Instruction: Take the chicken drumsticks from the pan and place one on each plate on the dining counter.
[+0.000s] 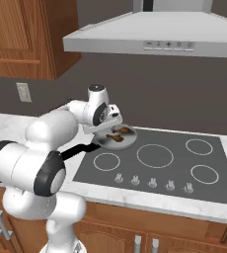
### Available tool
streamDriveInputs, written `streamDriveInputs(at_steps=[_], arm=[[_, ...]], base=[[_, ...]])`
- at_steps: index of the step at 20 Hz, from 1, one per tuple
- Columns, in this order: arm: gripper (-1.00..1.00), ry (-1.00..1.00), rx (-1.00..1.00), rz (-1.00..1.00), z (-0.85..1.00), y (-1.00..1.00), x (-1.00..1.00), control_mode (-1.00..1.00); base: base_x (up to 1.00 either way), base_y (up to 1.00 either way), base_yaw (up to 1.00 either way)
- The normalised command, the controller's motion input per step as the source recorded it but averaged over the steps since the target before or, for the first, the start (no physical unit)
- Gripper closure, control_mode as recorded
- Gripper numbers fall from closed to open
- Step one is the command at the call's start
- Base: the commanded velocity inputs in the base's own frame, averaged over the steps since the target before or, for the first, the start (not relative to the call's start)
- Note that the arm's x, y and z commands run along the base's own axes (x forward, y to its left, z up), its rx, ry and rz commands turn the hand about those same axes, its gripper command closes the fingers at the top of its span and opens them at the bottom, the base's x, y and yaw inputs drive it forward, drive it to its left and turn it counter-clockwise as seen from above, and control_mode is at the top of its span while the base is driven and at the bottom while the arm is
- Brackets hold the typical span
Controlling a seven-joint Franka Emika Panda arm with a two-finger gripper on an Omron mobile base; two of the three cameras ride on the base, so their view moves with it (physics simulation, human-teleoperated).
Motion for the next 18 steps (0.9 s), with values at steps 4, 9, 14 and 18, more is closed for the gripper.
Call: streamDriveInputs(at_steps=[4,9,14,18], arm=[[-1.00,0.00,0.00,0.01,-0.34,-0.19,0.54,-1.00],[-1.00,0.00,0.00,0.00,-0.27,-0.15,0.44,-1.00],[-1.00,0.00,0.00,0.00,-0.23,-0.06,0.44,-1.00],[-1.00,0.00,0.00,0.00,-0.28,-0.02,0.43,-1.00]], base=[[0.00,0.00,0.00],[0.00,0.00,0.00],[0.00,0.00,0.00],[0.00,0.00,0.00]])
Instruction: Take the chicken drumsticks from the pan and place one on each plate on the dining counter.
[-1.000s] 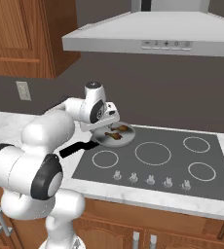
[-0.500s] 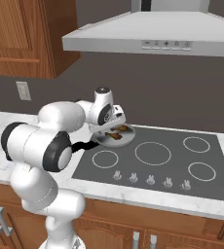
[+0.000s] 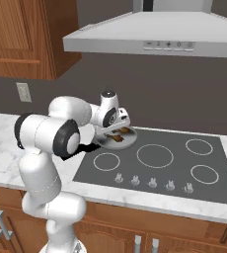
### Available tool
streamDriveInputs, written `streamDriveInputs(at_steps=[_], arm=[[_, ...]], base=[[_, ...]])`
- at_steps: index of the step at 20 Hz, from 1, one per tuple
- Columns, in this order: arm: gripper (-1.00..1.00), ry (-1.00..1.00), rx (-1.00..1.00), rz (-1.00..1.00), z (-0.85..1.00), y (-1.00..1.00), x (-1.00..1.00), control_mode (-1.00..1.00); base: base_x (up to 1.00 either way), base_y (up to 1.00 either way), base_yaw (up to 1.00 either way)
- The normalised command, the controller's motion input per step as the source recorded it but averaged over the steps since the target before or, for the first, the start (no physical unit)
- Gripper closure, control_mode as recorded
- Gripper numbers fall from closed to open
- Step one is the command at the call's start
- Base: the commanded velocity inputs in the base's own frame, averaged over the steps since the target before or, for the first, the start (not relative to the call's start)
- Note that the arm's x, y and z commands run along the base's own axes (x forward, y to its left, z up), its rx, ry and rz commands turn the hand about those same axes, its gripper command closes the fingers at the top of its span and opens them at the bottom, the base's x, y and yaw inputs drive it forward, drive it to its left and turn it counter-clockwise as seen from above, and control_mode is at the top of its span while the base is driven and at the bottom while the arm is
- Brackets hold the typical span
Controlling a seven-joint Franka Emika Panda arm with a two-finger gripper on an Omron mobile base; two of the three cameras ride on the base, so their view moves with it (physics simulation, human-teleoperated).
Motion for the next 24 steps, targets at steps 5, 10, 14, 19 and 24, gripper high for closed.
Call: streamDriveInputs(at_steps=[5,10,14,19,24], arm=[[-1.00,0.00,0.00,0.00,-0.21,-0.03,0.41,-1.00],[-1.00,0.00,0.00,0.00,-0.24,0.00,0.17,-1.00],[-1.00,0.00,0.00,0.00,-0.24,0.00,0.16,-1.00],[-1.00,0.00,0.00,0.00,-0.24,0.00,0.05,-1.00],[-1.00,0.00,0.00,0.00,-0.23,0.00,0.02,-1.00]], base=[[0.00,0.00,0.00],[0.00,0.00,0.00],[0.00,0.00,0.00],[0.00,0.00,0.00],[0.00,0.00,0.00]])
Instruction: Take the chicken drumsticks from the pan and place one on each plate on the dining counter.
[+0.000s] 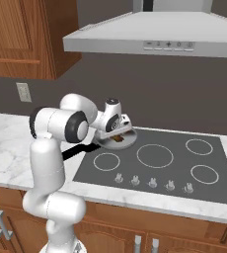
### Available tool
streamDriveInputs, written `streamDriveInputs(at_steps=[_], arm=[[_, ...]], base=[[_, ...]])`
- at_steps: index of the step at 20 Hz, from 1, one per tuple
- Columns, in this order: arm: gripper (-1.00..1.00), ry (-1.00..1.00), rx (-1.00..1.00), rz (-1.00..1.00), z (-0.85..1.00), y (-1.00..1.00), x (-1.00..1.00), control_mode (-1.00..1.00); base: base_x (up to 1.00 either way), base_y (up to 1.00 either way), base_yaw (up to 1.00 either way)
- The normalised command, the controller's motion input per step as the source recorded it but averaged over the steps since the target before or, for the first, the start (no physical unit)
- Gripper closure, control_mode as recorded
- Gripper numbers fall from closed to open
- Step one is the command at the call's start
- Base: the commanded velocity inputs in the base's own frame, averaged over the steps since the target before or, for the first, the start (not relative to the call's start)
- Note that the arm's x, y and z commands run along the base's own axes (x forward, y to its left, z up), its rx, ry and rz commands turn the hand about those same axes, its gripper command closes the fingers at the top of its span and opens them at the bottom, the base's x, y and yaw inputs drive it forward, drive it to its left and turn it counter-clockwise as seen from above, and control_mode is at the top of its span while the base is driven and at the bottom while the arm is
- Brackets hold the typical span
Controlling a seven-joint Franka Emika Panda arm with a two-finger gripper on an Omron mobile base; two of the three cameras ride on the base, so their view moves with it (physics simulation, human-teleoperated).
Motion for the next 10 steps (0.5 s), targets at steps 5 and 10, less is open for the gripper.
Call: streamDriveInputs(at_steps=[5,10], arm=[[-1.00,0.00,0.00,0.00,-0.14,-0.02,0.09,-1.00],[-1.00,0.00,0.00,0.00,-0.09,-0.01,0.16,-1.00]], base=[[0.00,0.00,0.00],[0.00,0.00,0.00]])
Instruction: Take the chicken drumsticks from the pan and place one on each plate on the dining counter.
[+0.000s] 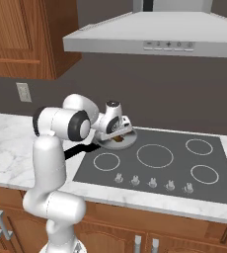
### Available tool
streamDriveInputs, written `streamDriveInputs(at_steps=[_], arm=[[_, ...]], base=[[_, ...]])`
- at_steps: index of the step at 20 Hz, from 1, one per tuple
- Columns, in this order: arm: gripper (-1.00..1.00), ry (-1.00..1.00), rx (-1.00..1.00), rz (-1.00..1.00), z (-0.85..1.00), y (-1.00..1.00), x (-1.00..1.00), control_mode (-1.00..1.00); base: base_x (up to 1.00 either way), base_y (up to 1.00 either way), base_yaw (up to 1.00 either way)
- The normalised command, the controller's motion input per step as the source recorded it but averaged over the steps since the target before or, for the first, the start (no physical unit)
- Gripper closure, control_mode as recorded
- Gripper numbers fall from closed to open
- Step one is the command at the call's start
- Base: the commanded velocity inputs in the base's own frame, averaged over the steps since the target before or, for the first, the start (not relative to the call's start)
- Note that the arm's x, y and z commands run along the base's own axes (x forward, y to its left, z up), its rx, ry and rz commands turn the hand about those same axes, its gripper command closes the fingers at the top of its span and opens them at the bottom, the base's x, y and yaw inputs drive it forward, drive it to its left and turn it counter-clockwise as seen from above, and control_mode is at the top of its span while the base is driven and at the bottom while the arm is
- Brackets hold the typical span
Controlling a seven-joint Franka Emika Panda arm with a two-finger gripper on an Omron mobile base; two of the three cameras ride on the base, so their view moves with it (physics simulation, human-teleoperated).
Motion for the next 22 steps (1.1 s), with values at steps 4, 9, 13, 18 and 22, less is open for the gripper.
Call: streamDriveInputs(at_steps=[4,9,13,18,22], arm=[[-1.00,0.00,0.00,0.00,-0.05,-0.01,0.19,-1.00],[-1.00,0.00,0.00,0.00,-0.14,-0.04,0.04,-1.00],[-1.00,0.00,0.00,0.00,-0.19,-0.05,0.00,-1.00],[-1.00,0.00,0.00,0.00,-0.15,-0.10,0.00,-1.00],[1.00,0.00,0.00,0.00,-0.11,-0.05,0.01,-1.00]], base=[[0.00,0.00,0.00],[0.00,0.00,0.00],[0.00,0.00,0.00],[0.00,0.00,0.00],[0.00,0.00,0.00]])
